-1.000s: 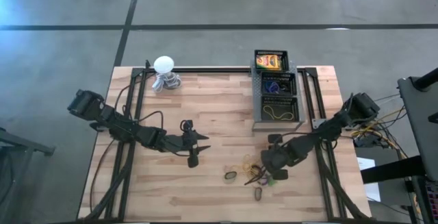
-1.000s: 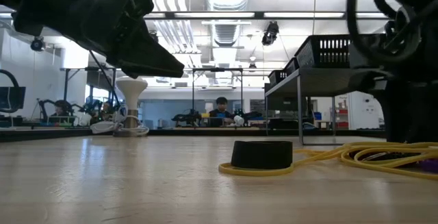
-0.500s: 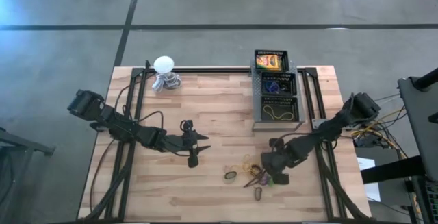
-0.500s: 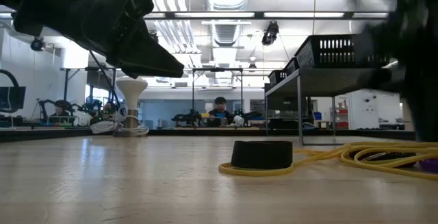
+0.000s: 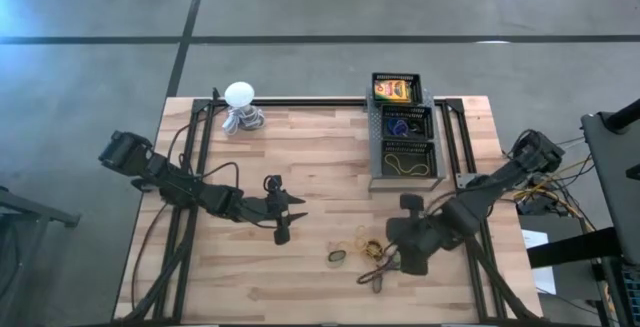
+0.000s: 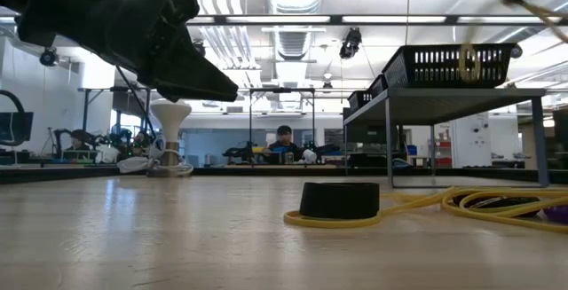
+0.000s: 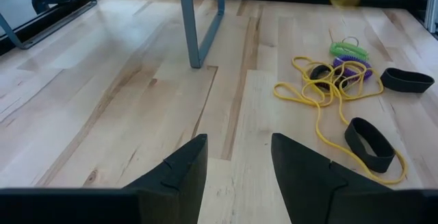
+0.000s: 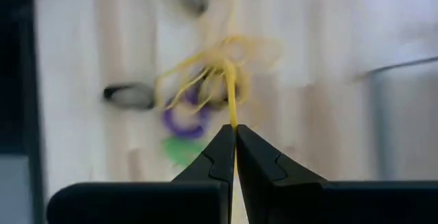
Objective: Pick & Place Office Desk Supplies
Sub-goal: Put the yellow rubber band into the bottom black bin on the shelf
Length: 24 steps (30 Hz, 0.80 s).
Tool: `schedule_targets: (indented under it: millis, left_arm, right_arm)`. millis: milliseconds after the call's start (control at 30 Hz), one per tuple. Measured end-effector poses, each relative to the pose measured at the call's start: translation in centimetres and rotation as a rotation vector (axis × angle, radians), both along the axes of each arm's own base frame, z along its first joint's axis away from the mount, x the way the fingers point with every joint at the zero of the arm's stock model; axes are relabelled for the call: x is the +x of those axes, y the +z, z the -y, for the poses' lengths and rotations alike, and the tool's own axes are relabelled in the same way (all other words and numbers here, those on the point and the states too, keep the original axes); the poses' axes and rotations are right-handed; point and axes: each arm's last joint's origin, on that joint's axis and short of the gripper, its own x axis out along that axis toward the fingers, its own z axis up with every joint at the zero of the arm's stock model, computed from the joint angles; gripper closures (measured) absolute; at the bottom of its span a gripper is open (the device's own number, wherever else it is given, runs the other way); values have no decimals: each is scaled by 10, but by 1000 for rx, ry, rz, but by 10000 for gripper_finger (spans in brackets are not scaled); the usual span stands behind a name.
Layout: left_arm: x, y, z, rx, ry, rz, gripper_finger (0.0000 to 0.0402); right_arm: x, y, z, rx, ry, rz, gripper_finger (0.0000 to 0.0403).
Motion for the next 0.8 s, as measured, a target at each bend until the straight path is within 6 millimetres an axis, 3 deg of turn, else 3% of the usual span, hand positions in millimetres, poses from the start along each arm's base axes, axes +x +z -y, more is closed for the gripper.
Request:
schedule_targets:
  millis: [200,367,600,800]
  left_arm:
    - [0,0,0,-1,0,0,233]
    - [0,0,0,-3,1,1,233]
    - [0,0,0,-3,1,1,233]
    - [0,0,0,-2,1,1,233]
  right_arm:
    - [-6,36,4,-369,-49,232,394]
    - [-3,62,28,-688,-204,432,394]
    - [-6,72,94,-662,-304,261,394]
    - [-19,56,133,-522,-340,99,394]
